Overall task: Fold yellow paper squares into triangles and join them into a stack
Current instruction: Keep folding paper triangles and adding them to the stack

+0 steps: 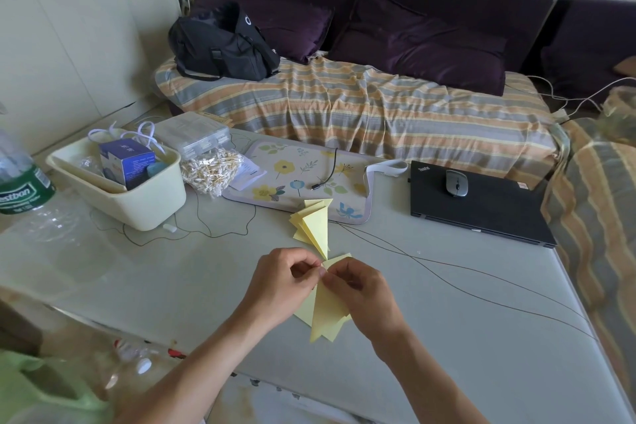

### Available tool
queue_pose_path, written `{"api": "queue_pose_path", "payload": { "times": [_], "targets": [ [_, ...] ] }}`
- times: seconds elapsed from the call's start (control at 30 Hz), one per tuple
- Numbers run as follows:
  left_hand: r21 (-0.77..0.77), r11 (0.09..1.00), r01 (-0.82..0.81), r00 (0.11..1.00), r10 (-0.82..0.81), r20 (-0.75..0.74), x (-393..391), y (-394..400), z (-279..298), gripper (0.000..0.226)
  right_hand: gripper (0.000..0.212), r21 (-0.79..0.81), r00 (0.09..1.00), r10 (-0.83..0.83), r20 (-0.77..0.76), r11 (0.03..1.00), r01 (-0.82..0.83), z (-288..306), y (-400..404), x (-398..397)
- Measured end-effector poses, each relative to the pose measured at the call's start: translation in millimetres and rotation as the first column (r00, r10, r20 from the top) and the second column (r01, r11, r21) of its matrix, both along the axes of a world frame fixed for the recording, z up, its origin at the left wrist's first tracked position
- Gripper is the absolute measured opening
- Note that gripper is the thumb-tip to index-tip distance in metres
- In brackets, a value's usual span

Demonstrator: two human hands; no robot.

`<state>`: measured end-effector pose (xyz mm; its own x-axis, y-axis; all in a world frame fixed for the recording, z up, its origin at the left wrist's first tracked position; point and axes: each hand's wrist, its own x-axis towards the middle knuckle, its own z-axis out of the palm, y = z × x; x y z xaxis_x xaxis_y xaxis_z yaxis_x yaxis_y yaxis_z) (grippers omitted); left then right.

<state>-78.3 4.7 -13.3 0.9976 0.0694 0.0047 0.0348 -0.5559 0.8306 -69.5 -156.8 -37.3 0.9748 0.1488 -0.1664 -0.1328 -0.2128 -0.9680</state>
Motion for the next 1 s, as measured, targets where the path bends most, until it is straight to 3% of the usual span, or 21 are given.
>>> {"api": "queue_pose_path", "payload": {
  "times": [0.23, 0.43, 0.6, 0.83, 1.0],
  "targets": [
    [0.050, 0.997, 0.054, 0.998, -0.056, 0.035, -2.3, 0.5, 4.1, 0.020, 0.014, -0.058, 1.000, 0.016, -0.008, 0.998, -0.016, 3.0, 2.7, -1.3],
    [-0.036, 0.996, -0.082, 0.995, 0.080, -0.062, 1.9, -0.3, 1.7, 0.022, 0.017, -0.076, 1.000, 0.007, -0.018, 0.997, -0.008, 6.0, 5.0, -1.3],
    [-0.009, 0.999, -0.051, 0.998, 0.050, -0.026, 2.4, 1.7, -0.2, 0.024, 0.018, -0.083, 1.000, -0.013, -0.002, 0.996, 0.013, 6.3, 2.1, -1.4],
    [-0.054, 0.971, -0.234, 0.972, 0.231, -0.049, 3.4, 5.5, 1.5, 0.026, 0.016, -0.026, 0.998, -0.033, -0.045, 0.999, 0.032, 9.1, 0.8, -1.6],
    [-0.111, 0.960, -0.256, 0.963, 0.243, -0.113, 2.0, 4.0, 2.3, 0.025, 0.017, -0.058, 0.998, -0.054, -0.034, 0.997, 0.052, 6.7, 1.0, -0.6]
  ]
}}
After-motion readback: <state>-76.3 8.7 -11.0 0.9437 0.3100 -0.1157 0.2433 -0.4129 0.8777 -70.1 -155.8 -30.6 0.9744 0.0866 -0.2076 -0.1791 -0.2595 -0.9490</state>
